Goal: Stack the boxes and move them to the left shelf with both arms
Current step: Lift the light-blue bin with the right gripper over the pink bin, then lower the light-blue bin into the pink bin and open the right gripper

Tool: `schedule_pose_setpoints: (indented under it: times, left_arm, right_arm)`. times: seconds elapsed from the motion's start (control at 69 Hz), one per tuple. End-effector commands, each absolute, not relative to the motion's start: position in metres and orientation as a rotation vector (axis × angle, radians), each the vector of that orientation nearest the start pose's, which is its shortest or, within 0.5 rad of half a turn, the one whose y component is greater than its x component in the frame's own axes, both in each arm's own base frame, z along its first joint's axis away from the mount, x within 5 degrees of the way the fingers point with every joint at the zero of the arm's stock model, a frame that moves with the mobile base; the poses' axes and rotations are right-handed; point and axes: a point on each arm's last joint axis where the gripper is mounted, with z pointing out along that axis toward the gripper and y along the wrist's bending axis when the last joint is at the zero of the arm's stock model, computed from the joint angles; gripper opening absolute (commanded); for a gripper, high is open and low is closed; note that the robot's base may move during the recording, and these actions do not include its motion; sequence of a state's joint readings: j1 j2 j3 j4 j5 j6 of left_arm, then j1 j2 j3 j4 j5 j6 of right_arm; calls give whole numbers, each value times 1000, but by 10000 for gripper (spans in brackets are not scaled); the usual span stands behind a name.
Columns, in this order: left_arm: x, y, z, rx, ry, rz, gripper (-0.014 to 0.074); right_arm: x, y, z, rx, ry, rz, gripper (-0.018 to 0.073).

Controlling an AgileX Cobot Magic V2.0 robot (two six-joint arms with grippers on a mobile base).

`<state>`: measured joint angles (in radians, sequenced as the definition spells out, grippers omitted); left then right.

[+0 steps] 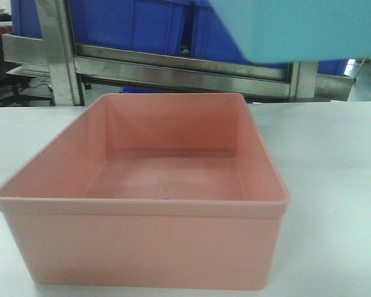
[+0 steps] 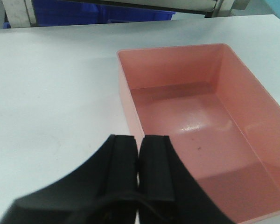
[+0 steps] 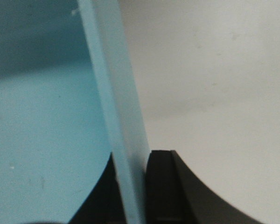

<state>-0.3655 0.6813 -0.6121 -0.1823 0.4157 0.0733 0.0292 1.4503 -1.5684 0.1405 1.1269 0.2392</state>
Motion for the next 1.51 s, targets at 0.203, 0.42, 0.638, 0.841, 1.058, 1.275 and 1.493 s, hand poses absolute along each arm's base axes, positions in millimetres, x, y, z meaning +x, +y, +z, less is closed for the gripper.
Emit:
schedule_pose_setpoints:
  times: [0.203, 0.42, 0.638, 0.841, 1.058, 1.275, 1.493]
  left_arm:
    - [130, -57, 342, 280, 1818, -397, -15]
    - [130, -57, 342, 280, 1818, -397, -15]
    - [130, -57, 342, 280, 1818, -397, -15]
    - [130, -57, 342, 280, 1818, -397, -15]
    - [130, -57, 342, 280, 1818, -397, -15]
    - [130, -57, 342, 280, 1818, -397, -15]
    - [129, -57, 342, 275, 1819, -404, -15]
  right_arm:
    - [281, 113, 438, 300, 2306, 593, 55]
    - [275, 159, 420, 227, 2372, 497, 55]
    - [288, 183, 394, 265, 2447, 498, 55]
    - [295, 191, 372, 293, 2539, 427, 55]
    - [296, 192, 341, 305, 2594, 386, 55]
    - [296, 190, 321, 279, 2605, 339, 55]
    - [302, 192, 309, 256, 2607, 298, 57]
